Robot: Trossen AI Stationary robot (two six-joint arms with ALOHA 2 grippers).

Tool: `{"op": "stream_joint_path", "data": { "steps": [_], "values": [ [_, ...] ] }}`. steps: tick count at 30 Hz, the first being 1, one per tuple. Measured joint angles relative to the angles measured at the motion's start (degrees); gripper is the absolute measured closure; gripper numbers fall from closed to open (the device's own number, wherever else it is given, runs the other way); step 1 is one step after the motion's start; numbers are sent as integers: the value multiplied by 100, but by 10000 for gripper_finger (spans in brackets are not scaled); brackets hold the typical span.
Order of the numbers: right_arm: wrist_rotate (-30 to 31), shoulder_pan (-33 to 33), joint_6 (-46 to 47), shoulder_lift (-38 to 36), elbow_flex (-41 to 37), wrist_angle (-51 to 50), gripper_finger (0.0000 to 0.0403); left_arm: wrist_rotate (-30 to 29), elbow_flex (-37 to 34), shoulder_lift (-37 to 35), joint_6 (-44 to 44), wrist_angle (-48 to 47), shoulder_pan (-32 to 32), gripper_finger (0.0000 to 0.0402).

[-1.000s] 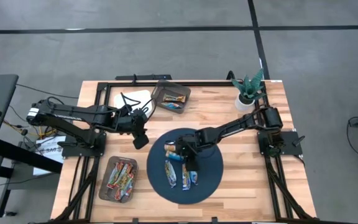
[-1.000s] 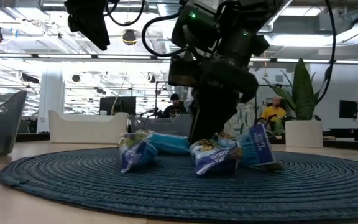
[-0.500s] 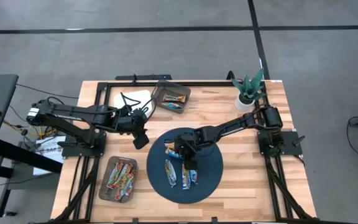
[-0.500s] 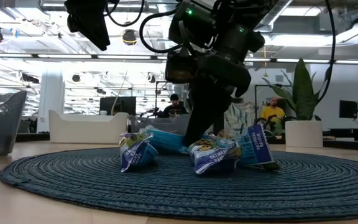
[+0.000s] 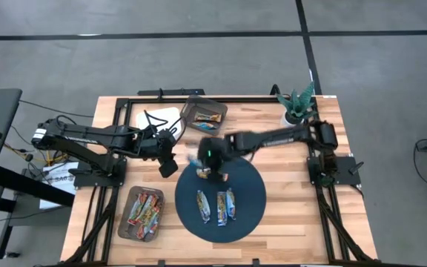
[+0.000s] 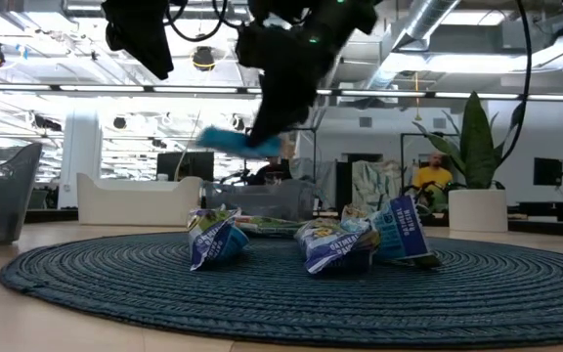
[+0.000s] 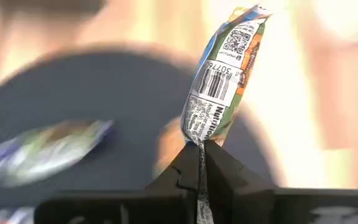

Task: Pick and place Granola Bars by type
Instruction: Put the yellow granola bar into the top black bin

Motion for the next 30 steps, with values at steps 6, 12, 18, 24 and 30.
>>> {"op": "stream_joint_path", "data": {
  "steps": [6,12,18,24,30],
  "values": [
    [579,-933,-5,-15,772,-348,399,-3,0,0,-31,0,0,260],
    [731,-1838,72,-13,1109,-536,402,-7,0,0,-91,-2,0,260],
    [426,-2204,0,-8,1130,-883,389,-9,0,0,-89,0,0,260],
    [406,-2264,-239,13,1128,-835,345,-50,0,0,-89,-2,0,260],
    [403,-2254,-116,13,1126,-719,271,-57,0,0,-87,-2,0,260]
  ]
}}
